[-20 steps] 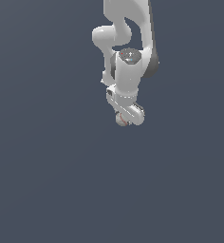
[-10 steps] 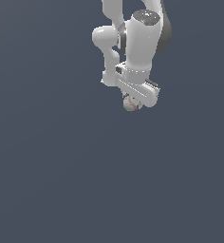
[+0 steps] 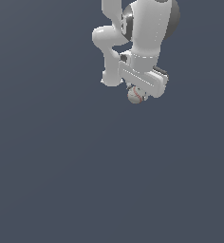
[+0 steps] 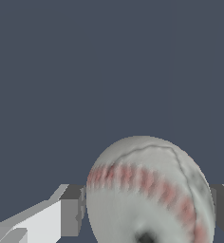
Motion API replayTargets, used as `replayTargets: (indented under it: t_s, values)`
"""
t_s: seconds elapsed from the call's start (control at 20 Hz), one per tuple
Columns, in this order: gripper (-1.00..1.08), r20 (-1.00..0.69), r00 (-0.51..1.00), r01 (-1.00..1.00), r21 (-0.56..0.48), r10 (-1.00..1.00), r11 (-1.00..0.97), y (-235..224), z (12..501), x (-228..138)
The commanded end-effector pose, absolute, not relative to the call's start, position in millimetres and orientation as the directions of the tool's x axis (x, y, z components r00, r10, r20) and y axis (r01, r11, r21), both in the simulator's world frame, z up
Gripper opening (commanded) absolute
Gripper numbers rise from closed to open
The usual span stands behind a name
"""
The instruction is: Pick up the object and move it to a goal position.
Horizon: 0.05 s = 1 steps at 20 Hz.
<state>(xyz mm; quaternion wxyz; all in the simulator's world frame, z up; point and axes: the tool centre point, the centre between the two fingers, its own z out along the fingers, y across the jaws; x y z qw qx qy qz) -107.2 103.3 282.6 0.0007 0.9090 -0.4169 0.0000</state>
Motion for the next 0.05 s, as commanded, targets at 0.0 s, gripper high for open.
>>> replayTargets:
  t_s: [0.0]
  values:
    - [-1.00,0.001,0.652,-0.758,0.000,-0.758,-0.652,104.3,285.7,-107.3]
